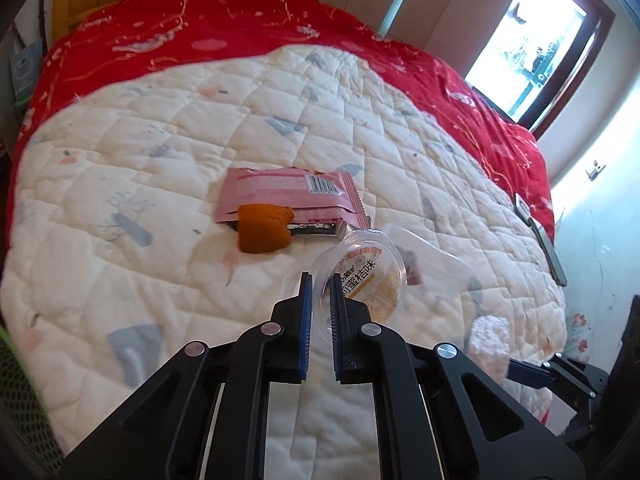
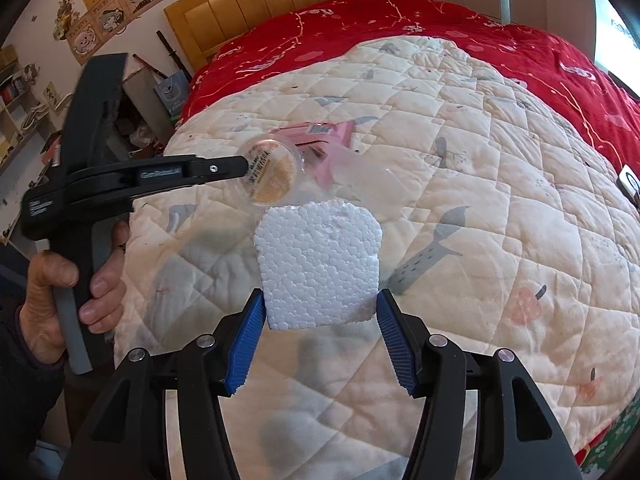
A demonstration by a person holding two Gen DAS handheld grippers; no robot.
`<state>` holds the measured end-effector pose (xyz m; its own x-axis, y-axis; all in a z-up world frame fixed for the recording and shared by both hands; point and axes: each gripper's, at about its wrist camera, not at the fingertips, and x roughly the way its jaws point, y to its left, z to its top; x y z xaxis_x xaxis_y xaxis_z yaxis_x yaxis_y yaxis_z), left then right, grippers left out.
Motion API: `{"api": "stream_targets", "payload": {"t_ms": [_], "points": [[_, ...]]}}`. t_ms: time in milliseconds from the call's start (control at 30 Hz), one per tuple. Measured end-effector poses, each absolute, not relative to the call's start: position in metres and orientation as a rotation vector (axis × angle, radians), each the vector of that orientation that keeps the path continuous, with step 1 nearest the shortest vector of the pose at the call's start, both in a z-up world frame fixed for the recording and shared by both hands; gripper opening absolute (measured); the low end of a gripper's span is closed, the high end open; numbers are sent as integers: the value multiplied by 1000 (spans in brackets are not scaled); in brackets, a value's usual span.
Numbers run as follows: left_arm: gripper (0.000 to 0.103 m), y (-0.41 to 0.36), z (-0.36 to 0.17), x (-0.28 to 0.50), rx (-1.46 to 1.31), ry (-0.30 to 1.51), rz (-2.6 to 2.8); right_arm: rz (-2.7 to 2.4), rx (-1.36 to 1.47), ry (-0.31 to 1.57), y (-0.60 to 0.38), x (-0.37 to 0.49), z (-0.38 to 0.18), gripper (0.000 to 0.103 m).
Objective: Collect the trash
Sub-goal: 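Grasp the clear plastic cup with the left tool while the right tool lifts the foam block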
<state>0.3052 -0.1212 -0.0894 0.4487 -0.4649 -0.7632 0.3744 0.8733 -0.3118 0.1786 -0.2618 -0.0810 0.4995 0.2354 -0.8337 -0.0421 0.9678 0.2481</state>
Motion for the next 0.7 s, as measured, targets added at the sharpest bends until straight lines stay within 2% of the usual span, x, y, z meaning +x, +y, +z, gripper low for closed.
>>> {"api": "stream_targets", "payload": {"t_ms": [167, 700], "points": [[7, -93, -70, 279, -102, 941, -485, 201, 196, 1022, -242, 173, -72, 55], [7, 67, -35, 196, -167, 848, -185, 389, 122, 994, -133, 166, -45, 55]]}}
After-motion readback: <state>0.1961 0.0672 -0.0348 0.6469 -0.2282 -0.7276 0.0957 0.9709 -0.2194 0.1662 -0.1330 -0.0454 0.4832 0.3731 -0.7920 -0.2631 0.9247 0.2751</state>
